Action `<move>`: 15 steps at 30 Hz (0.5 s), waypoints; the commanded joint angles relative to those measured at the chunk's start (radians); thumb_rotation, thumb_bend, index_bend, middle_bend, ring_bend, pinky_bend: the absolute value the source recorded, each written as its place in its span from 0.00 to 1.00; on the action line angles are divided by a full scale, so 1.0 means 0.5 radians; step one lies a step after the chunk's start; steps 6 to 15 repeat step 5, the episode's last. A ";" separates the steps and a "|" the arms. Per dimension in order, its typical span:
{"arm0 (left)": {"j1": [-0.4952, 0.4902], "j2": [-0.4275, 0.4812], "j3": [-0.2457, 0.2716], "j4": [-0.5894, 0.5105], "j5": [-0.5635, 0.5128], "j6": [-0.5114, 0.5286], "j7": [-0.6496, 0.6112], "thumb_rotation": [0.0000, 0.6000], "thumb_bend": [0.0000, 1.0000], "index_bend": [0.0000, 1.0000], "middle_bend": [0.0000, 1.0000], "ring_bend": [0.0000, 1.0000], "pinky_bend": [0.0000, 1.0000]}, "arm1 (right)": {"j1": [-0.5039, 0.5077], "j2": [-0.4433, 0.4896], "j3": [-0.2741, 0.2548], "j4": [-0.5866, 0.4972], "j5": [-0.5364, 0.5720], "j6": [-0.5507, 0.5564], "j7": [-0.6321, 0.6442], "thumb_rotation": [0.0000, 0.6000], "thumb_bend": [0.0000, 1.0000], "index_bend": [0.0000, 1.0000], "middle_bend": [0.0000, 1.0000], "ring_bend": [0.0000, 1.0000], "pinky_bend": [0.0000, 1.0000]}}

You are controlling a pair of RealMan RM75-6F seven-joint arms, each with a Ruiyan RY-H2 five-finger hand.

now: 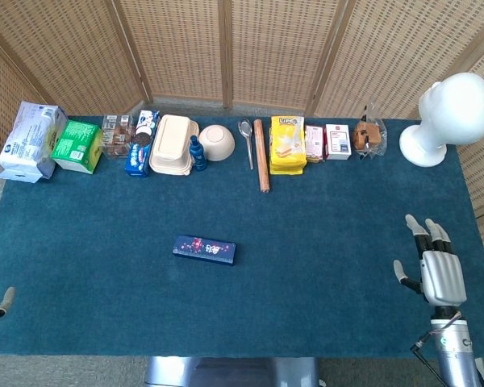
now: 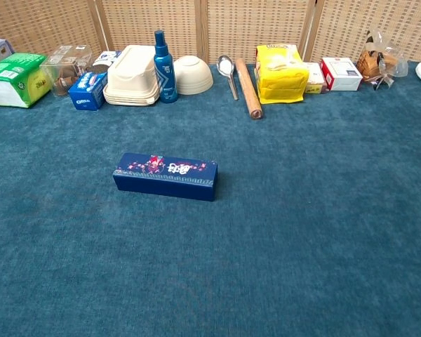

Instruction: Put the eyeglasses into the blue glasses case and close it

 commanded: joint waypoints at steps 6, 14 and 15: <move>0.017 0.014 -0.049 -0.011 0.026 -0.023 0.018 0.84 0.29 0.15 0.07 0.00 0.00 | 0.020 -0.027 -0.006 0.018 0.012 -0.003 0.013 1.00 0.39 0.00 0.19 0.01 0.10; 0.017 0.014 -0.049 -0.011 0.026 -0.023 0.018 0.84 0.29 0.15 0.07 0.00 0.00 | 0.020 -0.027 -0.006 0.018 0.012 -0.003 0.013 1.00 0.39 0.00 0.19 0.01 0.10; 0.017 0.014 -0.049 -0.011 0.026 -0.023 0.018 0.84 0.29 0.15 0.07 0.00 0.00 | 0.020 -0.027 -0.006 0.018 0.012 -0.003 0.013 1.00 0.39 0.00 0.19 0.01 0.10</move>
